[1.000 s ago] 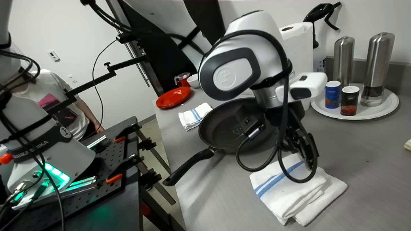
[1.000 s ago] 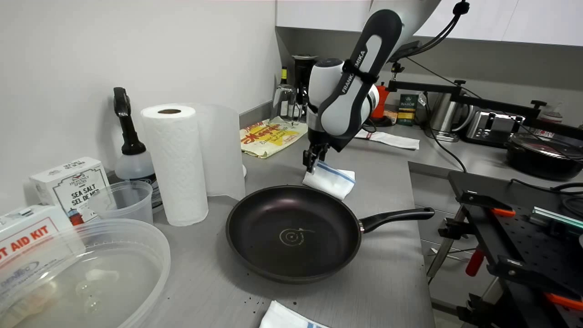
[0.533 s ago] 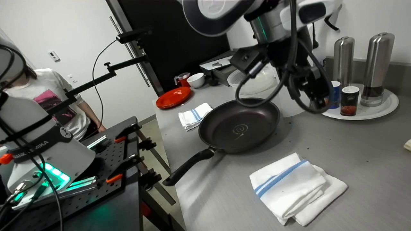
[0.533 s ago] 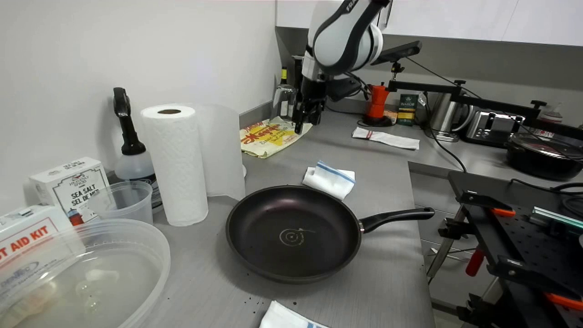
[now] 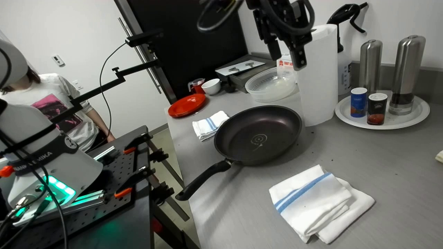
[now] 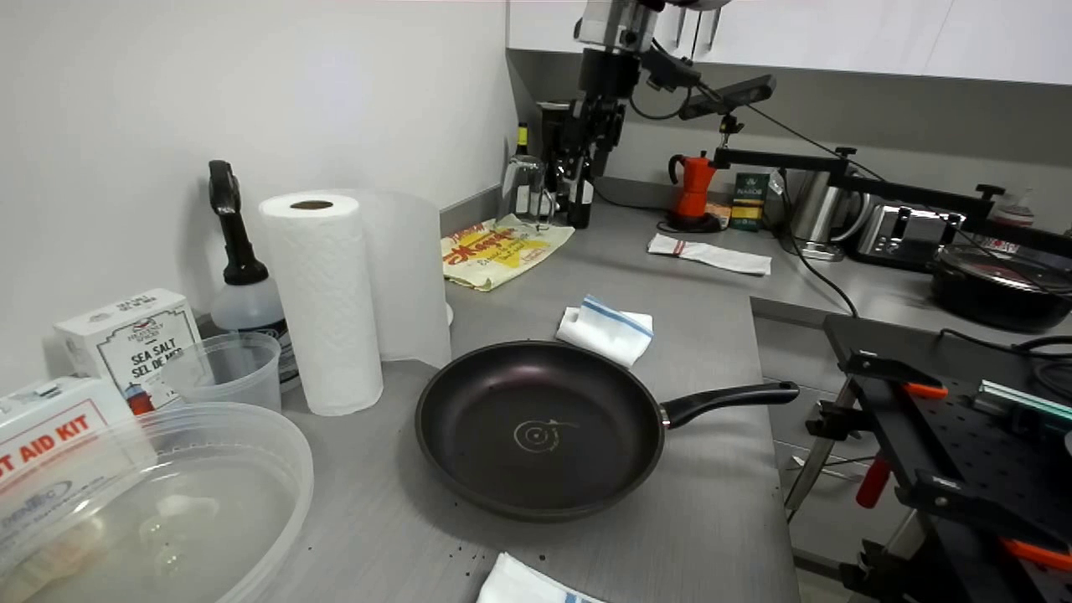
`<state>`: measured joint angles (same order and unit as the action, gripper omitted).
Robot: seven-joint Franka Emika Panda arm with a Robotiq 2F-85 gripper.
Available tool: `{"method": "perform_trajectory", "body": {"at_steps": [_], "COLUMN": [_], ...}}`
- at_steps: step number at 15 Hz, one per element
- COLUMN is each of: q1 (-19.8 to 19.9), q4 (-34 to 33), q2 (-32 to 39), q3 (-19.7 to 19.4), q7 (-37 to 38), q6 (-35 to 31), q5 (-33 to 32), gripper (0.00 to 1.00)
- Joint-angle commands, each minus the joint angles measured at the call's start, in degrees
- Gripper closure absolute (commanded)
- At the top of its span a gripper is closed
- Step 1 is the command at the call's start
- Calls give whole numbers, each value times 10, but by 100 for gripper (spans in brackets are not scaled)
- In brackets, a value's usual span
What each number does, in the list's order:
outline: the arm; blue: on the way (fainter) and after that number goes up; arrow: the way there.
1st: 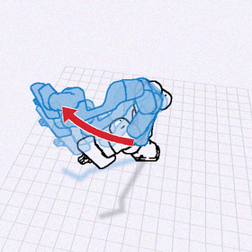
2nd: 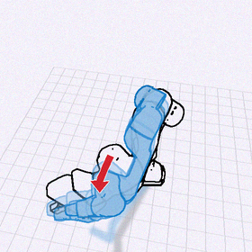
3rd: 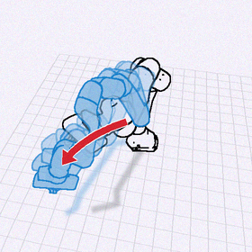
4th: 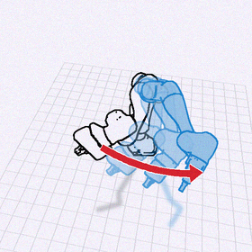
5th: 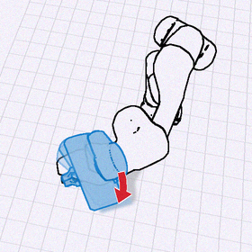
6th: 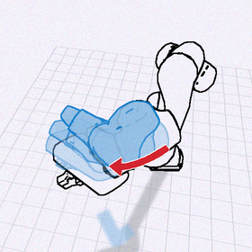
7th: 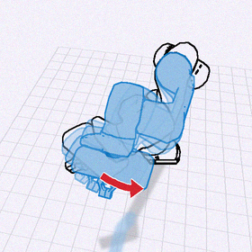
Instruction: Wipe the pan with a towel
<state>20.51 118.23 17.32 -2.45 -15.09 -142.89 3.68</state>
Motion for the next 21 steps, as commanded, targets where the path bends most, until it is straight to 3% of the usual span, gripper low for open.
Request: {"method": "perform_trajectory", "body": {"at_steps": [1, 8, 9, 12, 21], "q1": [-27, -80, -77, -89, -89], "q4": [93, 213, 168, 196, 199], "q2": [-108, -222, -184, -207, -209], "q3": [-22, -35, -44, -43, -46], "q7": [-15, 19, 3, 8, 8], "q6": [16, -16, 2, -4, -6], "q5": [-4, -23, -11, -13, -13], "gripper": [0, 0, 0, 0, 0]}}
